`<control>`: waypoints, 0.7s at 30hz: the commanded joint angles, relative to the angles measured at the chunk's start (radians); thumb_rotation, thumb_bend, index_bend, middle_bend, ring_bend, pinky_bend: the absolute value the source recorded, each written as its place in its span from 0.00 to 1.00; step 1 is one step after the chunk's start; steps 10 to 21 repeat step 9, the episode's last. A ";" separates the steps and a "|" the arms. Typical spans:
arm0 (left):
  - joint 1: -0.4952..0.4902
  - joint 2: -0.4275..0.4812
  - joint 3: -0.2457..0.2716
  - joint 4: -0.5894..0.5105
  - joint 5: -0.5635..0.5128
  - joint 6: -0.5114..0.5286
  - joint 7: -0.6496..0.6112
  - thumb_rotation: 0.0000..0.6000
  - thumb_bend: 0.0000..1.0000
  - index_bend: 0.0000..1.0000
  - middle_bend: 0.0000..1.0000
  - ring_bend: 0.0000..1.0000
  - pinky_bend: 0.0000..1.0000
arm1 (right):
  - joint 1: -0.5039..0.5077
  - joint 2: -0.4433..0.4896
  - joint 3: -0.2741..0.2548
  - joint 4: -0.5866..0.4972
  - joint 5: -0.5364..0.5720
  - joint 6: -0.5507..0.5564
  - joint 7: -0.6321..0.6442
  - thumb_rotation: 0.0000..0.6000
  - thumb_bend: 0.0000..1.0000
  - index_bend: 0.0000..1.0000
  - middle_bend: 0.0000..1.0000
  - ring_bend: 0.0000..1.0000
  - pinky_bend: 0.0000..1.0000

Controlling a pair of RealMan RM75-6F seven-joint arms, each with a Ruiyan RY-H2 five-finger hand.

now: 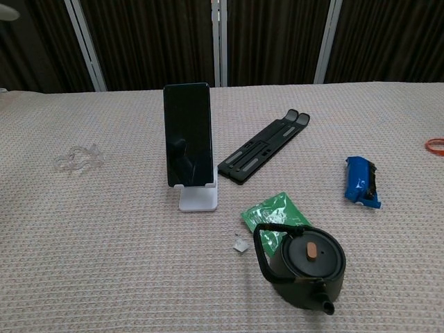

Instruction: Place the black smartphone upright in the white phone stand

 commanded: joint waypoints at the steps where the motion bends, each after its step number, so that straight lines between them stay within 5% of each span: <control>1: 0.110 0.065 0.094 -0.049 0.007 0.084 -0.097 1.00 0.00 0.00 0.00 0.00 0.00 | 0.000 -0.002 -0.002 -0.003 -0.005 0.003 -0.009 1.00 0.00 0.00 0.00 0.00 0.00; 21: 0.151 0.070 0.093 -0.015 0.013 0.094 -0.139 1.00 0.00 0.00 0.00 0.00 0.00 | -0.002 -0.006 -0.003 -0.007 -0.021 0.021 -0.020 1.00 0.00 0.00 0.00 0.00 0.00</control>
